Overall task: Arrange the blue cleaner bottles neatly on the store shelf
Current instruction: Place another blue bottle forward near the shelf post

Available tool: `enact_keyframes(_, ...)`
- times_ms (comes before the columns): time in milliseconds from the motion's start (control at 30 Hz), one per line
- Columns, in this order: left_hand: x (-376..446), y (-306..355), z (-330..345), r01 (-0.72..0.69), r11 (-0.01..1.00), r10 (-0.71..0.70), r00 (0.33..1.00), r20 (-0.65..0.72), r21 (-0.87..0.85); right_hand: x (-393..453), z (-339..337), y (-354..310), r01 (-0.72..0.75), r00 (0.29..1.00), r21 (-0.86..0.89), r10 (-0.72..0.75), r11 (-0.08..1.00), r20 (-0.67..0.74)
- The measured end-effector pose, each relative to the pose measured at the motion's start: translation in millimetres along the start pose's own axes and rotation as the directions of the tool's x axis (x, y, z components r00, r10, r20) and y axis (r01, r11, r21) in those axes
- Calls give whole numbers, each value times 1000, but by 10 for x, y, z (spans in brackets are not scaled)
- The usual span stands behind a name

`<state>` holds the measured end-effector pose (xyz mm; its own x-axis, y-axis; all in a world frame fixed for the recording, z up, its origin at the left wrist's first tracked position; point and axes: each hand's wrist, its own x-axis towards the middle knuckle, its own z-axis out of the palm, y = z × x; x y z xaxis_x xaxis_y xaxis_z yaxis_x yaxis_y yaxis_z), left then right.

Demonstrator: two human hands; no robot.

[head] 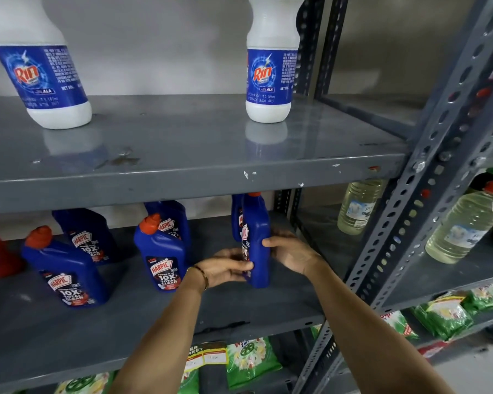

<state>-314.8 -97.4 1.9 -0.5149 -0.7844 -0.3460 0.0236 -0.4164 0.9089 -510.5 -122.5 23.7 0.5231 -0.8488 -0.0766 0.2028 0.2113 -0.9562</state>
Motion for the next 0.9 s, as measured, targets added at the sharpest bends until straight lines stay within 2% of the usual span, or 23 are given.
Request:
enact_keyframes(167,114,-34,136,-54,997,65,961,-267,50,26,-3,8,37,996,20,-35,999,-87)
enact_keyframes(333,159,-132,172,-88,994,106,889,-446,61,28,-54,61,45,983,-43,-51,998,-175)
enact_keyframes(433,187,-162,182,-106,983,170,816,-552,148,2,-111,116,30,980,-64,-41,998,-193)
enact_keyframes(533,232,-186,219,-71,955,250,711,-657,287,-5,-143,180,10,972,-46,-21,999,-234)
enact_keyframes(600,262,-211,245,-44,938,280,677,-680,343,-1,-151,214,8,968,-24,-14,1000,-252)
enact_keyframes(700,300,-243,250,-18,929,286,668,-687,370,1,-171,244,13,963,-14,-17,1000,-269)
enact_keyframes(900,323,-308,255,-3,934,272,655,-704,358,25,-210,229,11,982,-33,-18,999,-191)
